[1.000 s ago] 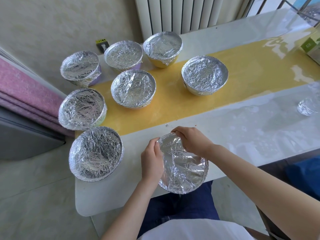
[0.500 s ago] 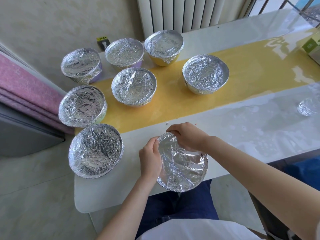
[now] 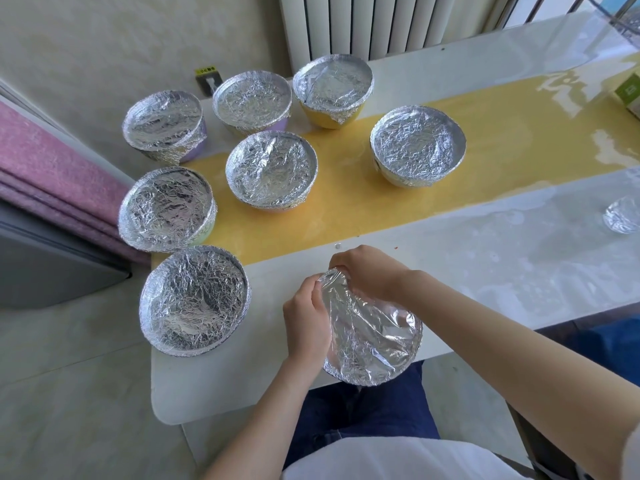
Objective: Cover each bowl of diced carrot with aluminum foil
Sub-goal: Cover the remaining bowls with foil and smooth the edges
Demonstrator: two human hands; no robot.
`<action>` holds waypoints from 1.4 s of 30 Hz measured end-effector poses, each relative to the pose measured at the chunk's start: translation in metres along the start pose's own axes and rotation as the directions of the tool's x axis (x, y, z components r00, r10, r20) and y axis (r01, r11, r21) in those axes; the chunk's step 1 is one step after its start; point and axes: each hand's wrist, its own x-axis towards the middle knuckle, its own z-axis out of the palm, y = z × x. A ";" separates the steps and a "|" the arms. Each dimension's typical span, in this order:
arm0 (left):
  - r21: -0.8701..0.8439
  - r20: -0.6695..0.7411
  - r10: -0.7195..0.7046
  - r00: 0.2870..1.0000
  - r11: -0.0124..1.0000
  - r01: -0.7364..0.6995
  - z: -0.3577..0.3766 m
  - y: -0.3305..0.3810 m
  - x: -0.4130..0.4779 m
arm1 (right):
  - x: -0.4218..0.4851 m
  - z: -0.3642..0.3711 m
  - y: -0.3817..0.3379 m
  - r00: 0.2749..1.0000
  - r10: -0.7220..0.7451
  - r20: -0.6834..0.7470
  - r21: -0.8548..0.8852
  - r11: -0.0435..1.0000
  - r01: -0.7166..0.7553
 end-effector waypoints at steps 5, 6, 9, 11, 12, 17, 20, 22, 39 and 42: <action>-0.018 0.028 -0.012 1.000 1.000 0.012 0.000 0.001 -0.003 | -0.001 0.006 0.006 1.000 -0.019 0.017 0.045 0.999 0.019; -0.015 0.034 -0.026 0.999 1.000 0.027 -0.001 0.002 -0.004 | -0.003 0.007 0.008 1.000 -0.014 0.018 0.065 0.998 0.013; 0.017 0.039 -0.051 0.998 0.999 0.051 -0.002 0.002 -0.009 | -0.012 0.007 0.019 0.997 0.027 -0.070 0.144 0.990 -0.016; 0.029 0.060 -0.058 0.996 0.998 0.057 -0.005 0.004 -0.013 | -0.018 0.008 0.027 0.988 0.056 -0.141 0.218 0.976 -0.025; 0.034 0.074 -0.052 0.996 0.998 0.050 -0.006 0.004 -0.013 | -0.020 0.009 0.030 0.984 0.065 -0.166 0.237 0.971 -0.024; -0.041 0.156 0.030 0.987 0.999 -0.024 -0.002 0.005 0.005 | -0.021 0.012 0.033 0.977 0.061 -0.206 0.206 0.978 -0.017; -0.071 0.170 0.055 0.984 0.996 -0.044 0.001 0.006 0.016 | -0.019 0.008 0.031 0.978 0.059 -0.202 0.137 0.990 -0.031; -0.066 0.145 0.065 0.987 0.996 -0.056 0.003 0.006 0.020 | -0.017 0.008 0.029 0.980 0.025 -0.197 0.025 0.999 -0.021; 0.036 0.039 0.109 0.993 0.993 -0.110 0.006 0.005 0.016 | -0.001 -0.002 0.011 0.997 0.027 -0.078 -0.171 0.984 -0.040; -0.014 0.052 0.061 0.997 0.998 -0.060 0.005 0.007 0.015 | 0.003 0.002 0.007 0.997 -0.019 -0.069 -0.129 0.992 0.010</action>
